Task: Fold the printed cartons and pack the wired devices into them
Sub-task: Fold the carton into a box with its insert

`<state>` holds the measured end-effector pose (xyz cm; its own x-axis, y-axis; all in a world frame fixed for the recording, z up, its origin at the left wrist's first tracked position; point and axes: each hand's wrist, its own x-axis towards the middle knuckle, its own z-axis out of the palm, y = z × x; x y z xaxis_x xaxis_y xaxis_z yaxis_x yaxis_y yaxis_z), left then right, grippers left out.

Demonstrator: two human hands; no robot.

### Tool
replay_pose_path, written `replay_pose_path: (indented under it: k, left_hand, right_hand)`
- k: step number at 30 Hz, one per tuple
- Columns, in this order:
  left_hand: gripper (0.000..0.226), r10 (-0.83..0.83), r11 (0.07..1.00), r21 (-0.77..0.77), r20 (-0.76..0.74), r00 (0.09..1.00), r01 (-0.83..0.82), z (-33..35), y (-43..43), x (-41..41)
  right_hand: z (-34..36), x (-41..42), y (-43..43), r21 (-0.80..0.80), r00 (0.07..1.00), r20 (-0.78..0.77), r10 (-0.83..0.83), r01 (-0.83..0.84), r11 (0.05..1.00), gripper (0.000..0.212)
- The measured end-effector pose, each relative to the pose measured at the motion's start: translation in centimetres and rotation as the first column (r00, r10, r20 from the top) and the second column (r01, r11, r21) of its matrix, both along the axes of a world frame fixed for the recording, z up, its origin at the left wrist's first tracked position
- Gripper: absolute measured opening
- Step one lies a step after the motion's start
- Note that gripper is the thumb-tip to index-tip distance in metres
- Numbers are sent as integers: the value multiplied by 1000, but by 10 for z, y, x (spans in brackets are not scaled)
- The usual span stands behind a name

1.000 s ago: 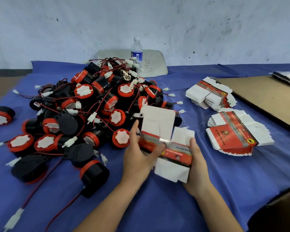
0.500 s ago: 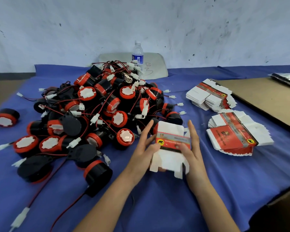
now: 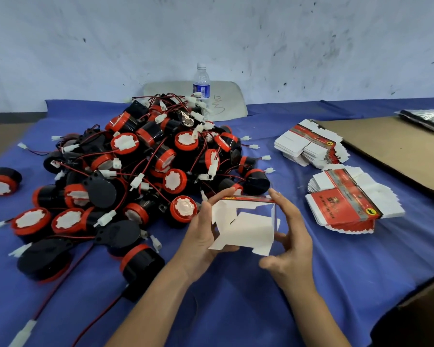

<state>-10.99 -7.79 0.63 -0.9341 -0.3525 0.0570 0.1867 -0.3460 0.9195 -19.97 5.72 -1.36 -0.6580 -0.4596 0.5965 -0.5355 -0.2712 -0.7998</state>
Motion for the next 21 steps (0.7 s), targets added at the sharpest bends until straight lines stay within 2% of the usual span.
replay_pose_path:
  k: [3,6,9,12,16,19,21]
  left_hand:
    - [95,-78,995,66,-21,997,79,-2,-3,0]
    - [103,-129,990,70,51,990,125,-1,0,-5]
    - [82,-98,995,-5,38,994,99,-7,3,-6]
    - [55,-57,997,-54,6,998,57,-9,6,-1]
    - [37,32,996,-88,10,999,-31,-11,10,-2]
    - [37,126,979,-160,-25,992,-129,-12,11,-3]
    - [39,181,963,-192,-53,982,-188,-10,11,-3]
  right_hand:
    - [2,2,-1,-46,996,51,-70,72,996,72]
    - [5,4,-1,-81,979,151,-137,151,985,52]
    - [7,5,-1,-54,951,253,-177,196,979,40]
    - [8,6,-1,-46,954,227,-196,211,976,30]
    - [4,6,-3,-73,964,169,-205,220,973,29]
    - [3,5,-2,-49,977,75,-198,201,978,32]
    - [4,5,0,-51,990,46,-136,138,989,40]
